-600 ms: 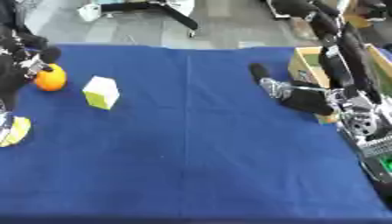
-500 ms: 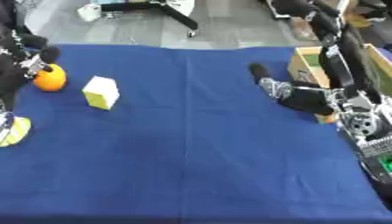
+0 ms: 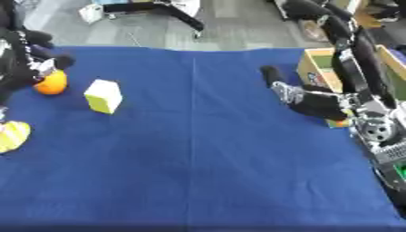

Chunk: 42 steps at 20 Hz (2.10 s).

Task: Pick up the objects with one hand, pass them to the other hand, and then place them into the box on the other side of the table.

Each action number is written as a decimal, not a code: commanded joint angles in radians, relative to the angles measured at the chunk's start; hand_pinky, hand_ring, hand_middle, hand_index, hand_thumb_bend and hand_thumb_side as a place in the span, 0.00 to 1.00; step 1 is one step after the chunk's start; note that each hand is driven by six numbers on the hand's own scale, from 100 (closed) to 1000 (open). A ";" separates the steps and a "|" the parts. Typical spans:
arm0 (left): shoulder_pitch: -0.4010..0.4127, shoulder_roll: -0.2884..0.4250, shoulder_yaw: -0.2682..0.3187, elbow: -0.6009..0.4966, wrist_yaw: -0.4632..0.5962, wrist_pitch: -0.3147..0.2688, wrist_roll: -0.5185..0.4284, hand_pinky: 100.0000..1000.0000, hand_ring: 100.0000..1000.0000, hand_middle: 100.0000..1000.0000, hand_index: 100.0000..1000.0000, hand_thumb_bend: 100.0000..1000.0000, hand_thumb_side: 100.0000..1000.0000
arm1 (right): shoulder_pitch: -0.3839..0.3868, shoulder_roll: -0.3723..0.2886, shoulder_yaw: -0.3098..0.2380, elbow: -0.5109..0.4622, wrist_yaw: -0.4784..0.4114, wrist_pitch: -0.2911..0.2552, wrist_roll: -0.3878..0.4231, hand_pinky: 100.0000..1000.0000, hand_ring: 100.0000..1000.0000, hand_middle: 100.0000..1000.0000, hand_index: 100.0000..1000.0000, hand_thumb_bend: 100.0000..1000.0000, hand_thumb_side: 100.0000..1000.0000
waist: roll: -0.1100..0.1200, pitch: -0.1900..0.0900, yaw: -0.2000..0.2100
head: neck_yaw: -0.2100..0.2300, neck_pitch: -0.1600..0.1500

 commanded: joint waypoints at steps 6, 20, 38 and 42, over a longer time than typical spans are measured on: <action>-0.282 0.056 -0.049 0.262 -0.610 -0.101 -0.518 0.74 0.67 0.69 0.79 0.57 0.21 | -0.012 -0.005 -0.002 -0.001 -0.023 -0.012 0.012 0.78 0.77 0.77 0.90 0.21 0.19 | -0.010 -0.017 -0.020 | 0.012 -0.002; -0.414 -0.062 -0.100 0.383 -0.898 -0.265 -0.787 0.82 0.73 0.75 0.84 0.43 0.17 | -0.016 0.004 -0.001 0.007 -0.037 -0.018 0.015 0.78 0.77 0.77 0.91 0.19 0.19 | -0.015 -0.011 -0.039 | 0.018 -0.002; -0.412 -0.160 -0.062 0.546 -1.124 -0.250 -0.638 0.86 0.78 0.80 0.88 0.51 0.23 | -0.018 0.015 0.002 0.020 -0.048 -0.027 0.019 0.78 0.77 0.77 0.91 0.16 0.20 | -0.020 -0.006 -0.049 | 0.023 -0.002; -0.409 -0.168 -0.057 0.567 -1.142 -0.250 -0.624 0.86 0.79 0.81 0.88 0.51 0.22 | -0.017 0.018 0.002 0.023 -0.049 -0.029 0.019 0.78 0.77 0.77 0.91 0.16 0.20 | -0.019 -0.005 -0.050 | 0.023 -0.002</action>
